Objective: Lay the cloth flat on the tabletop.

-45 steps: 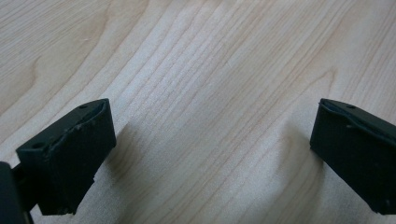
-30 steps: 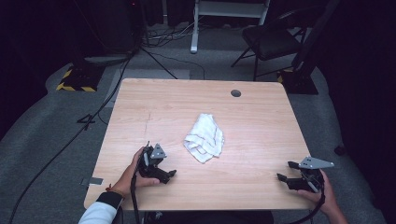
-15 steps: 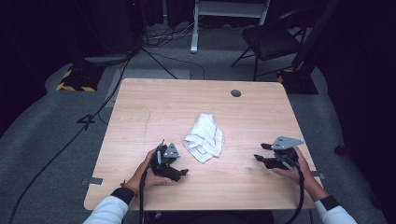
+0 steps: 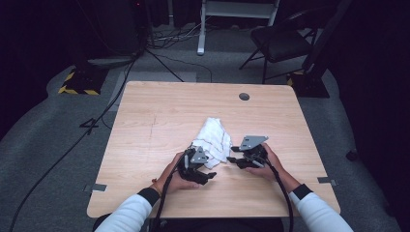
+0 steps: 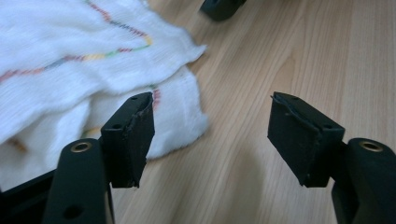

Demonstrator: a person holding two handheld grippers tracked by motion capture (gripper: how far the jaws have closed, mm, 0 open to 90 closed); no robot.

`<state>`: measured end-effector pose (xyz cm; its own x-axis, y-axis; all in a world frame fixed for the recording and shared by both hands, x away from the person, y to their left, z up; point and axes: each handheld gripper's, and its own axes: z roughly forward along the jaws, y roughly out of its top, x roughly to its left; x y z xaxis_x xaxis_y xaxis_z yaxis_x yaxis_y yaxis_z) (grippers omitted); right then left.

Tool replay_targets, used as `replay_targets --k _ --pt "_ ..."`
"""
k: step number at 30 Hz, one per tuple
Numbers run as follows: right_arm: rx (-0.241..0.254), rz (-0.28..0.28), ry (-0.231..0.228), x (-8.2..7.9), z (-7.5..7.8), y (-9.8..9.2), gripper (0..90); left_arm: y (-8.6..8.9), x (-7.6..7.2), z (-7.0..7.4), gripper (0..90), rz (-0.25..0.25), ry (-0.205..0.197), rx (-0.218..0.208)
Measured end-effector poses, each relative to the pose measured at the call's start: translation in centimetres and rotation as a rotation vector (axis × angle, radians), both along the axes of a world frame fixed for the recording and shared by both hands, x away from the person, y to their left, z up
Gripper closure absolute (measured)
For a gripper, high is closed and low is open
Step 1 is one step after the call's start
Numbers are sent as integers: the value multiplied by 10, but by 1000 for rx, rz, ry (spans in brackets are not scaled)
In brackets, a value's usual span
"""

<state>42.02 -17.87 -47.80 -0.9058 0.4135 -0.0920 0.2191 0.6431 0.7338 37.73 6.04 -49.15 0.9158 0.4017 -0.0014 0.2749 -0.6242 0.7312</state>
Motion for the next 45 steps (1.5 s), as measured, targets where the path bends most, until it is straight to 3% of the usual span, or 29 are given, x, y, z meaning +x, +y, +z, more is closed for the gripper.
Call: replay_targets --k 3,5,6,9,10,11,12,15,19,27,28,29,33,38,41,45 --pt "1 21 26 4 -7 11 521 -7 5 -2 391 -8 3 8" --pt "-5 26 37 7 -10 17 524 -8 9 -3 467 -8 12 5" --pt "-29 18 33 10 -14 21 530 -8 13 -4 564 -22 12 25" --pt "-26 6 32 13 -16 22 588 -6 15 -6 681 -19 6 32" --pt "-26 6 32 13 -16 22 588 -5 16 -6 681 -13 6 35" --pt "-30 0 27 14 -15 21 654 -4 17 -5 775 -15 1 36" --pt "-30 0 27 14 -15 21 654 -2 18 -5 775 -19 -6 46" --pt "-27 -9 27 14 -13 18 771 3 19 -3 861 -31 -15 63" --pt "-24 -38 -17 10 -3 11 853 10 19 0 880 -35 -19 78" --pt "32 -134 -60 13 22 -25 865 41 18 21 884 20 -65 35" --pt "39 -160 -83 12 29 -35 866 50 17 25 885 32 -73 27" --pt "39 -160 -83 12 29 -35 866 50 17 25 885 32 -73 27" --pt "117 -213 -98 8 48 -60 868 62 12 36 886 46 -99 16" --pt "153 -247 -116 0 61 -72 869 70 7 51 887 52 -145 15" --pt "193 -299 -123 -7 67 -85 870 78 5 57 888 75 -168 9" --pt "224 -323 -104 -11 69 -95 870 90 5 64 889 95 -185 -14"
